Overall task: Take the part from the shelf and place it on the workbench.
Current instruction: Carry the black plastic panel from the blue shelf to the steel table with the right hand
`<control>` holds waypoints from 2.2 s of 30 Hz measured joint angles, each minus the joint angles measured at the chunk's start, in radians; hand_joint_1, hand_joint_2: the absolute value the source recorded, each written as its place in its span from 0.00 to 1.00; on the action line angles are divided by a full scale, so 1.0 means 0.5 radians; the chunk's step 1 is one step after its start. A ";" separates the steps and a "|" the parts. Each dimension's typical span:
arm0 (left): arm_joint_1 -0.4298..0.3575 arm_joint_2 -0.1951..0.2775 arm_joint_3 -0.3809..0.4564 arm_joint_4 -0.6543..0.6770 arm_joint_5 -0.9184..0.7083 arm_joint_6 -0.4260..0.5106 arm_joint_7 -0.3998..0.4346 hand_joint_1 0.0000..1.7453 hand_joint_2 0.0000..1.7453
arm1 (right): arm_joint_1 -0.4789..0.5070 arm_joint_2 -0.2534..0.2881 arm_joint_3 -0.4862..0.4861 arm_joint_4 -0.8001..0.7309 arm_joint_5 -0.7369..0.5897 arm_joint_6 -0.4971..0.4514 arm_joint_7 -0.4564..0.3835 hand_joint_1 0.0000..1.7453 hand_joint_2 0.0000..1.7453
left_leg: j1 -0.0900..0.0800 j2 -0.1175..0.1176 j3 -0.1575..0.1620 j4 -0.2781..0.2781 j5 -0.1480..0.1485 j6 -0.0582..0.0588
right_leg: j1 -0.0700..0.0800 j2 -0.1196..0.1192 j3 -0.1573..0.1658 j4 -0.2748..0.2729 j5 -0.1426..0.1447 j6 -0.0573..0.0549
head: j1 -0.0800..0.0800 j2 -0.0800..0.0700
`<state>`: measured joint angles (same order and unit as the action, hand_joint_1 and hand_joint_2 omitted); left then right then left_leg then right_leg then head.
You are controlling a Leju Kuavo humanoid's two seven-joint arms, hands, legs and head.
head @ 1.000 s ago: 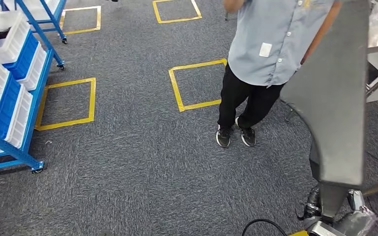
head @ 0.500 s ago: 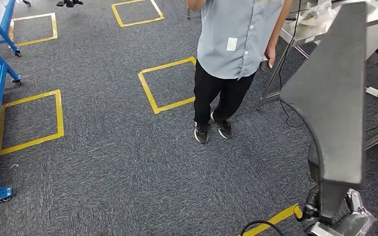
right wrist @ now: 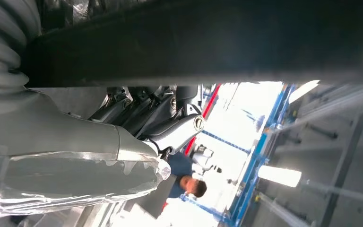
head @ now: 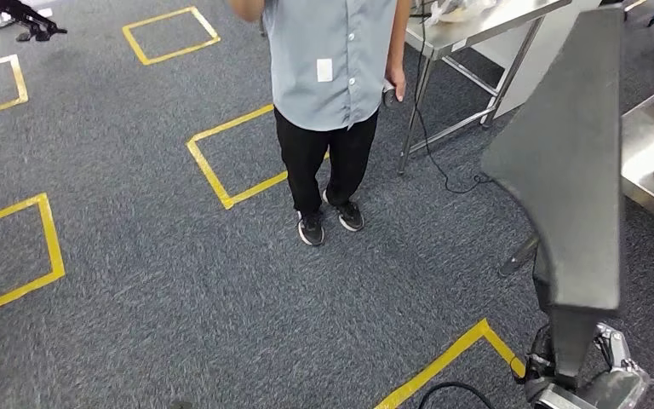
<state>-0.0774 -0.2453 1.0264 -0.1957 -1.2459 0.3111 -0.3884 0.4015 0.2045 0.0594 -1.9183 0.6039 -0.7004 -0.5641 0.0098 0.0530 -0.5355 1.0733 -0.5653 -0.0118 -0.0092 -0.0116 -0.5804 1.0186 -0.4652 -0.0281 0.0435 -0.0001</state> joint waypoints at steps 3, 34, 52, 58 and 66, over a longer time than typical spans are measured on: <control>0.009 0.001 0.000 0.000 0.000 0.000 0.001 0.00 1.00 | -0.003 0.000 0.001 0.002 -0.005 0.001 -0.001 0.98 1.00 | 0.003 -0.086 -0.183 0.377 -0.160 -0.011 | 0.004 0.066 -0.003 0.004 0.001 -0.014 | 0.000 0.000; 0.005 0.003 0.003 0.000 -0.001 -0.023 -0.037 0.00 1.00 | -0.004 -0.003 0.006 0.011 -0.006 0.001 -0.006 0.98 1.00 | 0.005 -0.075 -0.119 0.276 -0.137 -0.003 | -0.006 0.048 0.008 -0.023 0.012 -0.008 | 0.006 0.000; 0.017 0.007 0.006 0.000 0.001 -0.053 -0.045 0.00 1.00 | -0.013 -0.018 0.011 0.026 -0.006 0.000 -0.003 0.98 1.00 | 0.016 -0.011 0.016 -0.145 0.136 0.092 | -0.023 0.032 -0.274 0.531 -0.207 0.126 | 0.015 0.000; 0.008 0.007 0.007 0.000 0.000 -0.068 -0.054 0.00 1.00 | -0.027 -0.026 0.019 0.031 -0.006 0.000 0.008 0.98 1.00 | -0.003 0.107 0.062 -0.142 0.094 0.040 | 0.016 -0.116 -0.018 0.031 -0.020 0.068 | 0.014 0.000; 0.017 0.009 0.007 0.000 0.000 -0.072 -0.054 0.00 1.00 | -0.033 -0.030 0.035 0.042 -0.006 0.001 0.017 0.98 1.00 | 0.015 -0.086 -0.195 0.403 -0.151 -0.013 | -0.005 0.083 -0.006 0.007 -0.005 0.002 | 0.014 0.000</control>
<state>-0.0689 -0.2406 1.0301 -0.1957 -1.2457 0.2749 -0.4156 0.3851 0.1895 0.0772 -1.8971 0.6007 -0.7001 -0.5555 0.0173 0.0098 -0.6329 1.2747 -0.6406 -0.0183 -0.0119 0.0301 -0.5836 1.0220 -0.4677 -0.0269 0.0503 -0.0002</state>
